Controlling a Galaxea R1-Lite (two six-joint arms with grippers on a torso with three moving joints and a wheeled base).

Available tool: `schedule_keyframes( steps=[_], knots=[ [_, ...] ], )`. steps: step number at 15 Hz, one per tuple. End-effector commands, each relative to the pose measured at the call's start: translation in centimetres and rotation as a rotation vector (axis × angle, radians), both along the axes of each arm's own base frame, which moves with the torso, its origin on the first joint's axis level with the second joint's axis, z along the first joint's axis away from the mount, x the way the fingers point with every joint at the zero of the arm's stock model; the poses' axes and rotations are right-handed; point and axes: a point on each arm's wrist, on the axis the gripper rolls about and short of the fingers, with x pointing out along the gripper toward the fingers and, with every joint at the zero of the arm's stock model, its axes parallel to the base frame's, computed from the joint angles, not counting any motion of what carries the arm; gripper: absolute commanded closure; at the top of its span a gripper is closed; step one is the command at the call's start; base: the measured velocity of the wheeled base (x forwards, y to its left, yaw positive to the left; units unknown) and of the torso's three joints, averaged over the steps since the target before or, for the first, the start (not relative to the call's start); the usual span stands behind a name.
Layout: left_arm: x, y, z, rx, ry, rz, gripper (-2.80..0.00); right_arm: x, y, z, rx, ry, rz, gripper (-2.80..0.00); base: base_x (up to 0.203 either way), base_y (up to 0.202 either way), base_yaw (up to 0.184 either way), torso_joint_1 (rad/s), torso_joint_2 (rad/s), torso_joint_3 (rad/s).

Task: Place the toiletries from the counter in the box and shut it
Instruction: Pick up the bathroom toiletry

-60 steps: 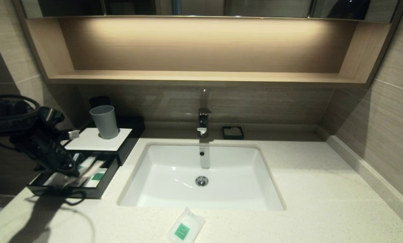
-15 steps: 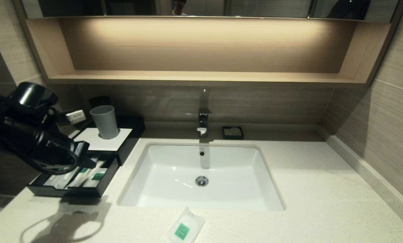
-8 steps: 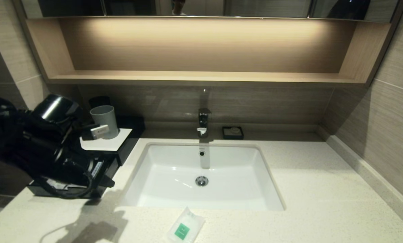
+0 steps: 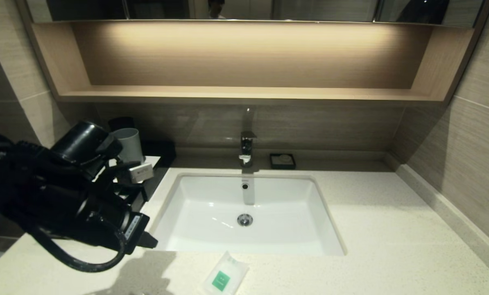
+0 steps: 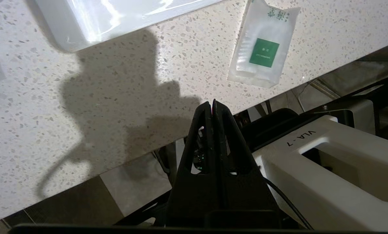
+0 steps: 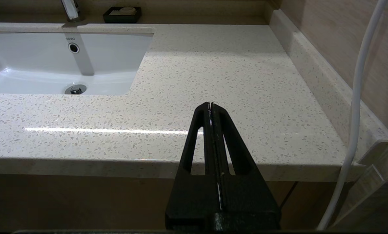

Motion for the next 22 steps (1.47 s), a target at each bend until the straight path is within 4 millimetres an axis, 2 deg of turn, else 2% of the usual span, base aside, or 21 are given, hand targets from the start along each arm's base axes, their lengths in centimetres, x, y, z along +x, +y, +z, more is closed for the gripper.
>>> schedule_keyframes(
  steps=[1,4,14,22],
  knots=[
    [-0.7,-1.3,-0.1,0.018,0.014,-0.024,0.0,0.0,0.0,0.0,0.0,0.001,0.0,0.0,0.0,0.0,0.0,0.0,0.0,0.0],
    [-1.2,-2.8,-0.4,0.023,0.045,-0.028,0.0,0.0,0.0,0.0,0.0,0.001,0.0,0.0,0.0,0.0,0.0,0.0,0.0,0.0],
    [-3.2,-5.6,-0.9,0.052,0.077,-0.044,0.0,0.0,0.0,0.0,0.0,0.002,0.0,0.0,0.0,0.0,0.0,0.0,0.0,0.0],
    [-2.4,-7.0,-1.4,0.113,0.047,-0.024,0.0,0.0,0.0,0.0,0.0,0.001,0.0,0.0,0.0,0.0,0.0,0.0,0.0,0.0]
  ],
)
